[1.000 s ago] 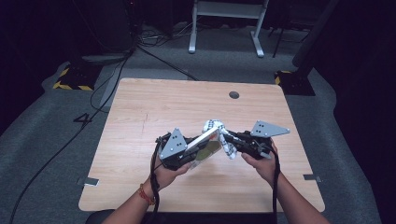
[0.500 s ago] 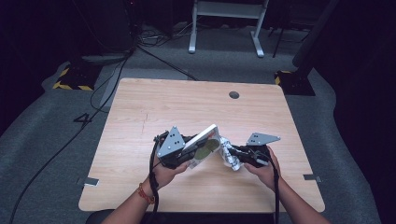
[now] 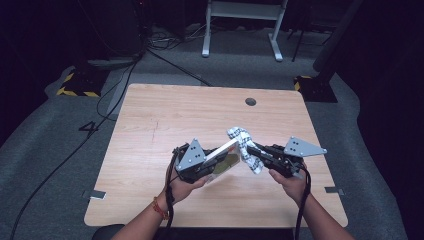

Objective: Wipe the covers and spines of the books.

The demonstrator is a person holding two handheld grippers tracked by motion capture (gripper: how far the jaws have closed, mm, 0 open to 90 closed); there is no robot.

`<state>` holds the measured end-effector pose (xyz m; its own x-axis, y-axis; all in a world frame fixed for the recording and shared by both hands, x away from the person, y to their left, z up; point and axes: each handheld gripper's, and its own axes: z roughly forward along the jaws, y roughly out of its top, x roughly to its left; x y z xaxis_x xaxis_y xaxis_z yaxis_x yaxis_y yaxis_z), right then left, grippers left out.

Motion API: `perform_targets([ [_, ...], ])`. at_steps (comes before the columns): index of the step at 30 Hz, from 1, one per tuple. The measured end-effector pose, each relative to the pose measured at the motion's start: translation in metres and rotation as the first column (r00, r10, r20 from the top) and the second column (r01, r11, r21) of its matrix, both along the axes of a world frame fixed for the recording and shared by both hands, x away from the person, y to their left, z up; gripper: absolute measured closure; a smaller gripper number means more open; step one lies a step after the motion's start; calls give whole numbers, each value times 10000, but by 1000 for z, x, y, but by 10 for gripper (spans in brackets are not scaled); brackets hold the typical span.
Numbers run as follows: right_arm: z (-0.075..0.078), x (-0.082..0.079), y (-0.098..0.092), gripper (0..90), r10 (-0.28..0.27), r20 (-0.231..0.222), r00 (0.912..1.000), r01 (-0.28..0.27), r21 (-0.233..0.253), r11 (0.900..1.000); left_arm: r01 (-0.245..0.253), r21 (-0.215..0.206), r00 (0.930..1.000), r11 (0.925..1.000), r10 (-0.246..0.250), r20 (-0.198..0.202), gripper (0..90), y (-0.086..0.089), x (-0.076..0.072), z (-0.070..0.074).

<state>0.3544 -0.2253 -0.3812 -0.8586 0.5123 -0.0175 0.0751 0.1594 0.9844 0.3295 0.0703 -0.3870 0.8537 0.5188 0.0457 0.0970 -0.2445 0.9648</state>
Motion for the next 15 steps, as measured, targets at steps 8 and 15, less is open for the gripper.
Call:
perform_targets([
  [8,-34,6,8,821,25,-1059,9944,-170,-1361,9905,-319,-363,9992,9988,327,219,785,13,-1,10],
  [15,-62,18,12,821,-126,-2353,9718,-389,-2127,9763,-589,-818,9973,9949,622,381,785,28,-3,19],
])
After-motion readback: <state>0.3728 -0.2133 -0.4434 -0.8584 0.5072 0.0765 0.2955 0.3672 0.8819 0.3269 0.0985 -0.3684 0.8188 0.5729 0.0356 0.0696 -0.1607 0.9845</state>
